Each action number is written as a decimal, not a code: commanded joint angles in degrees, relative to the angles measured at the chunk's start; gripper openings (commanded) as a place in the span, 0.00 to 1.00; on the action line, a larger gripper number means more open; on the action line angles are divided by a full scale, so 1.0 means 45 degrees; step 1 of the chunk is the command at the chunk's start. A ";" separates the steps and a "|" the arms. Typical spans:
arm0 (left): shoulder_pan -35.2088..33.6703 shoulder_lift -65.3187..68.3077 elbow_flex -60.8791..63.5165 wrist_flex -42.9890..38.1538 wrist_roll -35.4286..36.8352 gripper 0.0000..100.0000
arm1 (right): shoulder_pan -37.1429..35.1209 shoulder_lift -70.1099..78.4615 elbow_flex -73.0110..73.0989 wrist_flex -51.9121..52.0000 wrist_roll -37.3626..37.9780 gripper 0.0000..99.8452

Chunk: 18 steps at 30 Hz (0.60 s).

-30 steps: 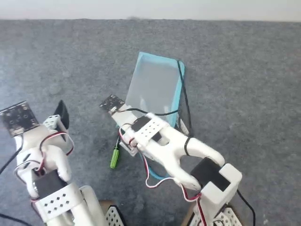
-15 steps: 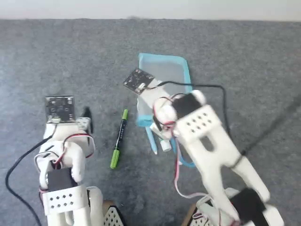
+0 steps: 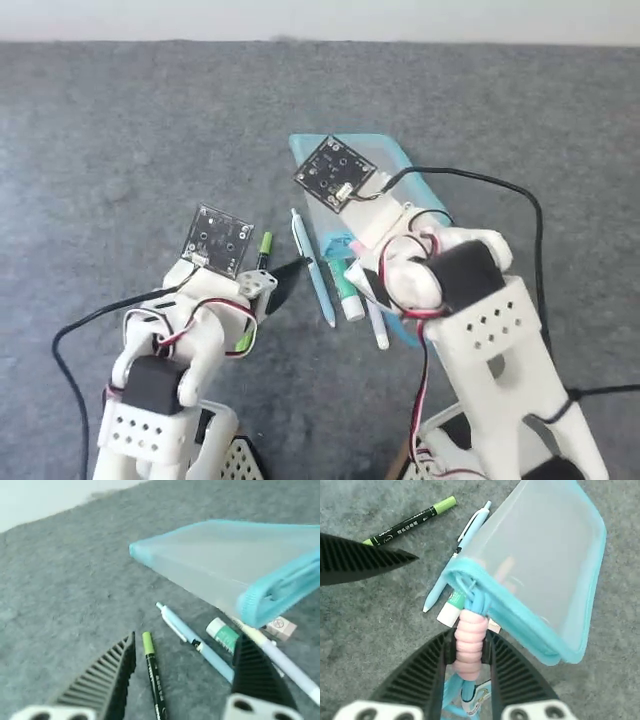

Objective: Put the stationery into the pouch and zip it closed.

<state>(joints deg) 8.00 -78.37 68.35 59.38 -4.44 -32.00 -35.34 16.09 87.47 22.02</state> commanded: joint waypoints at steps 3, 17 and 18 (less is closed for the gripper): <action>0.0293 -0.0117 -0.0361 -0.0821 0.0371 0.32 | 0.0049 -0.0791 -0.0567 0.0186 -0.0059 0.01; 0.1133 -0.0078 -0.0342 -0.1328 0.0332 0.32 | -0.0811 -0.0772 -0.0606 0.0283 -0.0117 0.01; 0.1172 -0.0078 -0.0342 -0.1328 0.0332 0.32 | -0.0811 -0.0772 -0.0625 0.0303 -0.0117 0.01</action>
<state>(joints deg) 12.75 -78.37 68.35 55.87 -3.82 -34.81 -36.31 16.09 88.35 22.02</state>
